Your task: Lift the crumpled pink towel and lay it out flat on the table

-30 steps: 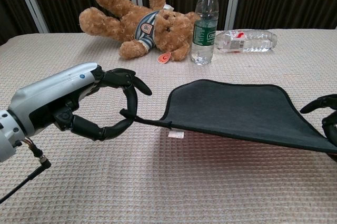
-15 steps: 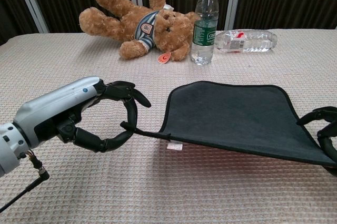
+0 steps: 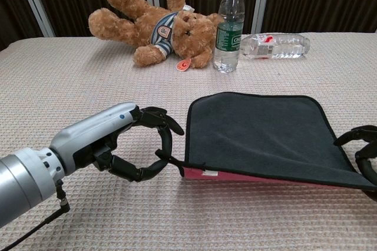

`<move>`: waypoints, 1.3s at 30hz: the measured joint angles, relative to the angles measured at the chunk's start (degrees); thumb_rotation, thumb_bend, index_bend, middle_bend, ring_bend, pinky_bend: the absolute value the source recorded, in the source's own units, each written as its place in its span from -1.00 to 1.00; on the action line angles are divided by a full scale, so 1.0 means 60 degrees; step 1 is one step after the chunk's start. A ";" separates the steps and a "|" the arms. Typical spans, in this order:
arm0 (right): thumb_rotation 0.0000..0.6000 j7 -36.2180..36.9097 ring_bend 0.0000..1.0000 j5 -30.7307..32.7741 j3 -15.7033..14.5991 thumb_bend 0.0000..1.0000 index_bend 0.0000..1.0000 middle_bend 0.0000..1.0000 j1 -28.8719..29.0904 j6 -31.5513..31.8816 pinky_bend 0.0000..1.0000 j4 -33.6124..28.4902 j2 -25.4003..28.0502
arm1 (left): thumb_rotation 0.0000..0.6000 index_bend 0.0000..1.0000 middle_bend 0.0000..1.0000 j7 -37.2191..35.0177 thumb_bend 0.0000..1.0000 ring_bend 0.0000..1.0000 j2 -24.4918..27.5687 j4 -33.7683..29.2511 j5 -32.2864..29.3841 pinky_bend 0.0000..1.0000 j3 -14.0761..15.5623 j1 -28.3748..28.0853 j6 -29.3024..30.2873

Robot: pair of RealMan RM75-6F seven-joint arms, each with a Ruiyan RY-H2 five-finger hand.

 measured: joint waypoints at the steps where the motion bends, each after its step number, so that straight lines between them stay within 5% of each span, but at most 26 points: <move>1: 1.00 0.0004 -0.99 0.0017 0.0005 -0.01 0.36 -0.59 0.0001 -0.0029 -1.00 0.0021 -0.0007 | 1.00 0.18 -0.56 0.0015 -0.05 -1.00 -0.0067 0.0049 -0.0033 -1.00 -0.0026 -0.0016 -0.0054; 6: 1.00 -0.0102 -1.00 0.0024 -0.0076 0.00 -0.63 -0.91 0.0047 -0.0280 -1.00 0.0043 0.0083 | 1.00 -0.08 -0.64 0.0140 -0.24 -1.00 -0.0129 0.0136 -0.0058 -1.00 0.0001 -0.0065 -0.0258; 9: 1.00 -0.0215 -1.00 0.0041 -0.0186 -0.05 -0.96 -1.00 0.0090 -0.0512 -1.00 0.0021 0.0203 | 1.00 -0.17 -0.67 0.0213 -0.31 -1.00 -0.0026 0.0150 -0.0056 -1.00 0.0084 -0.0089 -0.0420; 28: 1.00 -0.0125 -1.00 -0.0772 -0.0438 -0.34 -1.00 -1.00 -0.0214 0.0121 -1.00 -0.0483 0.0873 | 1.00 -0.35 -0.76 -0.0473 -0.58 -1.00 0.1615 -0.1026 -0.0107 -1.00 -0.0044 0.0089 -0.0395; 39: 1.00 -0.0281 -1.00 -0.1219 -0.0080 -0.34 -1.00 -1.00 -0.0545 0.1191 -1.00 -0.0582 0.1417 | 1.00 -0.36 -0.76 -0.0502 -0.58 -1.00 0.3217 -0.1762 0.0297 -1.00 -0.0104 0.0878 0.1151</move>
